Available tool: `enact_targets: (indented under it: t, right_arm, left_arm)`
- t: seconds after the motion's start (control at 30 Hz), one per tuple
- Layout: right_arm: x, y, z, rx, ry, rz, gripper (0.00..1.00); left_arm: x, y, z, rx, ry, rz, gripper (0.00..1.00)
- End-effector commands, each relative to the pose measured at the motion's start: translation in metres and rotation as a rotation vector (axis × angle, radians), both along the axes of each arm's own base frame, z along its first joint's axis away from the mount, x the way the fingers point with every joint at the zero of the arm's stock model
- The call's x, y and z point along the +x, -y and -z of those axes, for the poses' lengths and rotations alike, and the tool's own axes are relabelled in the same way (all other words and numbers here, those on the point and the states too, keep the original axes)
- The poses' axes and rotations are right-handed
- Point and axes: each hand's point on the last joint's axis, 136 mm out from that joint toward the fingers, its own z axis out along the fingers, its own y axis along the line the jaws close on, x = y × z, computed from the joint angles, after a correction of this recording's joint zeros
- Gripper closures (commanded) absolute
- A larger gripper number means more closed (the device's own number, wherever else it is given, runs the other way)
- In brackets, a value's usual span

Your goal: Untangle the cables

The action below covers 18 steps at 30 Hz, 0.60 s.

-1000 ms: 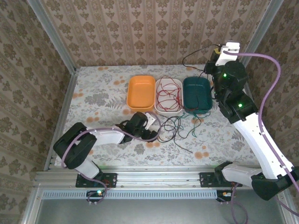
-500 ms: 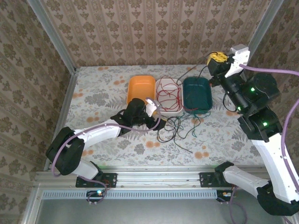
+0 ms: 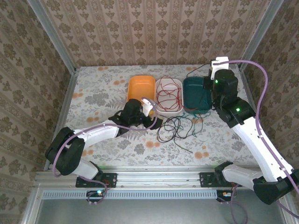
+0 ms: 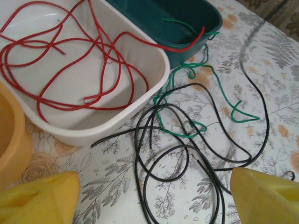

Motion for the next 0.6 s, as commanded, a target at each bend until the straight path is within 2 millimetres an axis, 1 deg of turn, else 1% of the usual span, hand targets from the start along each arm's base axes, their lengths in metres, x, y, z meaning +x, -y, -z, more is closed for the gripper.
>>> enact_targets:
  t: [0.0, 0.07, 0.2, 0.4, 0.53, 0.57]
  right_arm:
    - [0.005, 0.011, -0.047, 0.056, 0.152, 0.074, 0.99]
    - [0.010, 0.010, -0.060, 0.063, 0.189, 0.079, 1.00]
    - [0.014, 0.012, -0.088, 0.070, 0.268, 0.087, 1.00]
    - [0.008, 0.019, -0.138, 0.061, 0.405, 0.098, 1.00]
    - [0.003, 0.026, -0.166, 0.069, 0.497, 0.124, 1.00]
    - [0.004, 0.027, -0.170, 0.068, 0.506, 0.126, 1.00]
  left_arm:
    - [0.010, -0.007, -0.001, -0.008, 0.008, -0.084, 0.16]
    - [0.012, -0.011, 0.006, 0.004, -0.002, -0.107, 0.16]
    - [0.013, -0.018, 0.019, 0.013, -0.019, -0.154, 0.16]
    - [0.016, -0.025, 0.040, 0.053, -0.037, -0.200, 0.16]
    - [0.020, -0.023, 0.044, 0.055, -0.050, -0.207, 0.16]
    - [0.021, -0.022, 0.044, 0.054, -0.051, -0.212, 0.16]
